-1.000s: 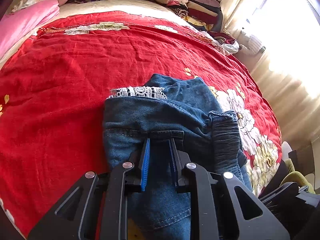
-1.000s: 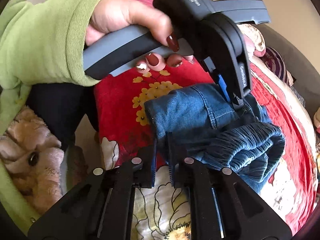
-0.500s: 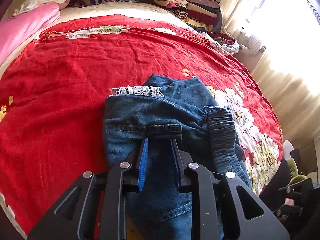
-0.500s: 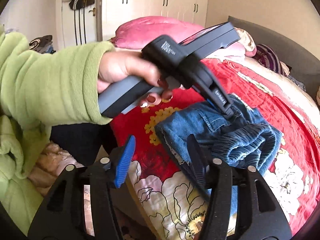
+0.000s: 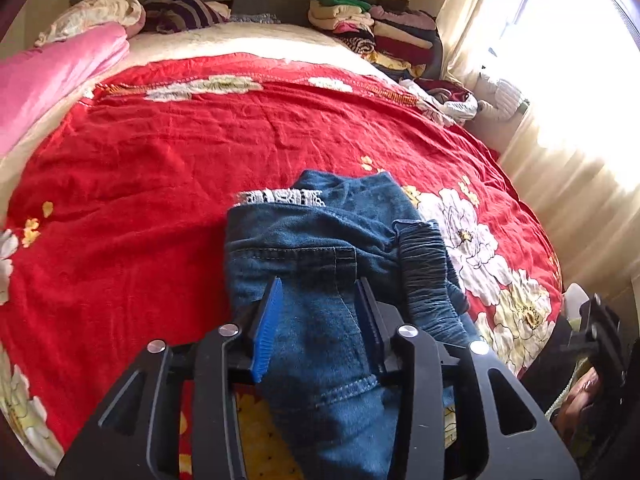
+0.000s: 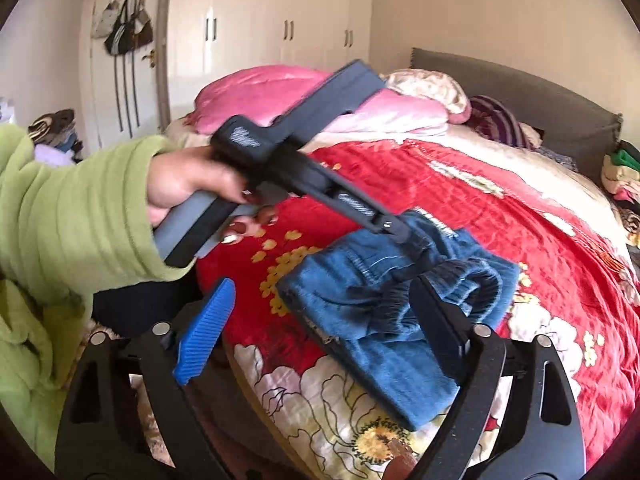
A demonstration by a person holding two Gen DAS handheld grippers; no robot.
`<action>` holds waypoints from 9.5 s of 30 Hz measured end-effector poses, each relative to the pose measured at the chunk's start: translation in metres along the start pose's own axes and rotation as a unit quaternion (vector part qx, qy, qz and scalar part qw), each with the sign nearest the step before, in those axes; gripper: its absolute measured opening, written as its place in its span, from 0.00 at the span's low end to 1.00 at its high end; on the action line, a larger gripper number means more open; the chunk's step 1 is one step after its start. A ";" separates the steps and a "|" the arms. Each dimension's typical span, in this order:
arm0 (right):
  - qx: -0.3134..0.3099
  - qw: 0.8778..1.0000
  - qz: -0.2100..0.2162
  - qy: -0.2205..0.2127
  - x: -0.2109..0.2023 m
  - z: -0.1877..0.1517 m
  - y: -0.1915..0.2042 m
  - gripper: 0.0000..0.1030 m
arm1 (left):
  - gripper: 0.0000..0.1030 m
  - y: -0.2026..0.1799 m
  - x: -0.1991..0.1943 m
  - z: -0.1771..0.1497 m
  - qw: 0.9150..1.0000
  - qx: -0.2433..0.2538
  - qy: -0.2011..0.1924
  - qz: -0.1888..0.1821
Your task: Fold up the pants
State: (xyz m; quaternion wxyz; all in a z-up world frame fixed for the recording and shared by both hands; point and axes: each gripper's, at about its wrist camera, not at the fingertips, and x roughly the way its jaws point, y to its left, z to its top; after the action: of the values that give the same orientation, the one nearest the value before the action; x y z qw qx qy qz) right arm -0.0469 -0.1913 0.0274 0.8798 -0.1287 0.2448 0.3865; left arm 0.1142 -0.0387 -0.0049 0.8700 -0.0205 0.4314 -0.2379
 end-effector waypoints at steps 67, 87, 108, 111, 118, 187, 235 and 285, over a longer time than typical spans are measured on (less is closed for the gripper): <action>0.334 0.931 -0.061 0.134 0.083 -0.051 -0.164 0.44 | 0.74 0.019 0.034 -0.029 0.999 -0.054 0.003 0.002; 0.195 0.977 -0.056 0.058 0.084 0.006 -0.122 0.11 | 0.33 -0.005 0.017 -0.005 0.999 -0.012 -0.048 0.016; 0.162 0.980 -0.103 0.049 0.132 0.051 -0.177 0.11 | 0.33 0.019 0.037 0.067 0.994 -0.005 -0.084 0.065; 0.167 0.978 -0.105 0.061 0.141 0.044 -0.180 0.12 | 0.33 0.025 0.048 0.063 0.995 -0.010 -0.072 0.071; 0.224 0.961 -0.123 0.108 0.154 0.014 -0.199 0.29 | 0.37 0.036 0.066 0.053 0.995 -0.026 -0.045 0.082; 0.238 0.949 -0.203 0.030 0.000 -0.007 -0.081 0.91 | 0.96 -0.001 -0.077 -0.063 0.988 -0.045 -0.093 0.117; 0.247 0.946 -0.201 0.055 0.016 -0.022 -0.077 0.91 | 0.96 0.007 -0.067 -0.073 0.985 -0.068 -0.073 0.142; 0.249 0.943 -0.213 0.064 0.015 -0.024 -0.077 0.91 | 0.96 0.005 -0.069 -0.074 0.983 -0.067 -0.071 0.158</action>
State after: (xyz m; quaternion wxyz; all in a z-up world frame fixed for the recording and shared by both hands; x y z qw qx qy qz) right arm 0.0113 -0.2431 0.0018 0.9282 0.0210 0.3555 0.1077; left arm 0.0245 0.0078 -0.0016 0.9216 -0.0268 0.3815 -0.0663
